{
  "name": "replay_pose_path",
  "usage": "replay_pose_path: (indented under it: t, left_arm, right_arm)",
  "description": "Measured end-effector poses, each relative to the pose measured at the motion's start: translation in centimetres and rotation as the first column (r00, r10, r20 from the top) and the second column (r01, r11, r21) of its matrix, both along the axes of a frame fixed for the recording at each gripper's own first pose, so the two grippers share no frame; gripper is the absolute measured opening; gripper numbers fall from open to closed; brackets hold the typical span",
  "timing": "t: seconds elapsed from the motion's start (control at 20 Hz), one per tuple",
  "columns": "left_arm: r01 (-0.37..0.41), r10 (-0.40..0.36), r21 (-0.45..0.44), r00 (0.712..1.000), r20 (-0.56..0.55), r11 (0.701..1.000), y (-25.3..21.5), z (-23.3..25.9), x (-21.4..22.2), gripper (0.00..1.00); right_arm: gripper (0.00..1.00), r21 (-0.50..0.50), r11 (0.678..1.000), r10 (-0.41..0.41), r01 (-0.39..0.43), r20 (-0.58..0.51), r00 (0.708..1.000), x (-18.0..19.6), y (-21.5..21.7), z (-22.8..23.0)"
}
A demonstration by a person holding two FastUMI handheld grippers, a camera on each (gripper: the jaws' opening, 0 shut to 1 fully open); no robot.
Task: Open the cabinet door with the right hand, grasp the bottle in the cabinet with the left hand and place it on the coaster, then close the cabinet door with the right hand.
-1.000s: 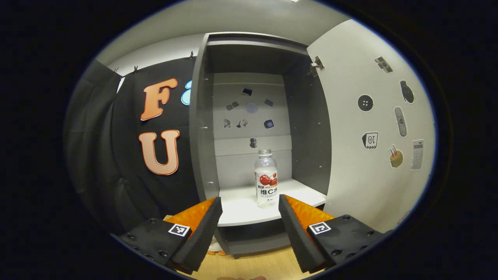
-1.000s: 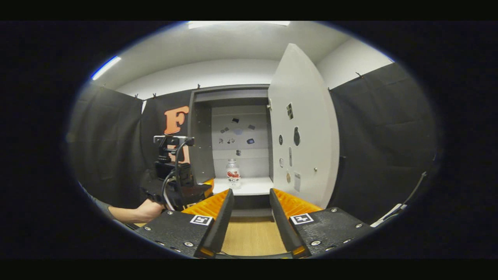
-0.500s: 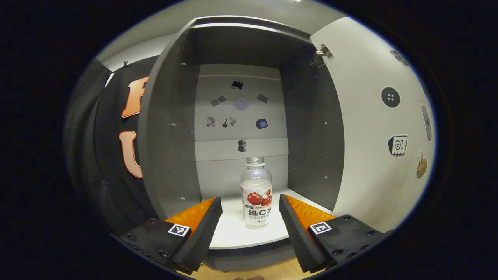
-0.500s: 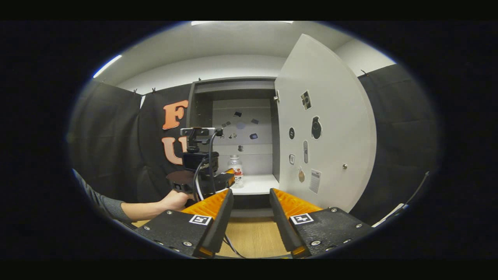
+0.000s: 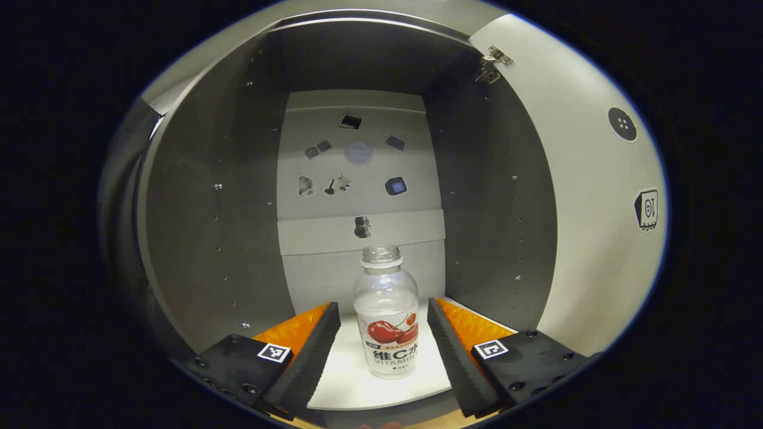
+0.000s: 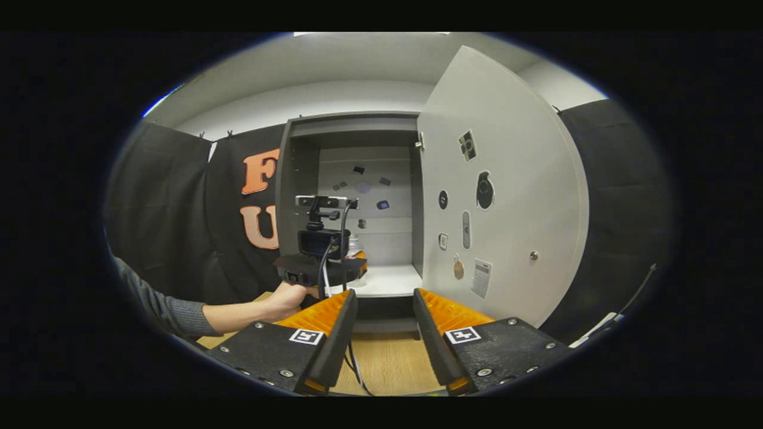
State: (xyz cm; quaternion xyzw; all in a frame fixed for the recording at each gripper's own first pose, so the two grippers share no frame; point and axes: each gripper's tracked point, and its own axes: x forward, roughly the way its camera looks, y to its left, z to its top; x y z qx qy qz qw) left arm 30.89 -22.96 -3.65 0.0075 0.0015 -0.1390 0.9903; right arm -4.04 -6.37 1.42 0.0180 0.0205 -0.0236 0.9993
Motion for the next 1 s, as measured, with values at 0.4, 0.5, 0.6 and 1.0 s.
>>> replay_pose_path:
  t: [0.4, 0.5, 0.6, 1.0]
  left_arm:
    - [0.000, 0.001, 0.006, 1.000, -0.020, 1.000, -1.3, -1.6, 3.4, 0.96]
    - [-0.002, 0.002, 0.011, 1.000, -0.023, 1.000, -1.7, -1.9, 4.0, 0.92]
    - [0.003, -0.002, 0.011, 1.000, -0.016, 1.000, -2.1, -1.8, 4.3, 0.87]
    - [-0.013, 0.013, -0.019, 1.000, 0.007, 1.000, -0.6, -0.5, 2.6, 0.85]
  right_arm:
    - [0.60, -0.006, 1.000, 0.002, -0.002, -0.020, 1.000, 1.4, -0.3, -0.3]
    - [0.60, -0.010, 1.000, -0.003, 0.003, -0.027, 1.000, 1.4, -0.6, -0.5]
    - [0.60, -0.013, 1.000, -0.009, 0.008, -0.031, 0.999, 1.2, -1.0, -0.6]
    - [0.60, 0.000, 1.000, 0.009, -0.009, -0.034, 0.999, 1.2, -0.7, -0.9]
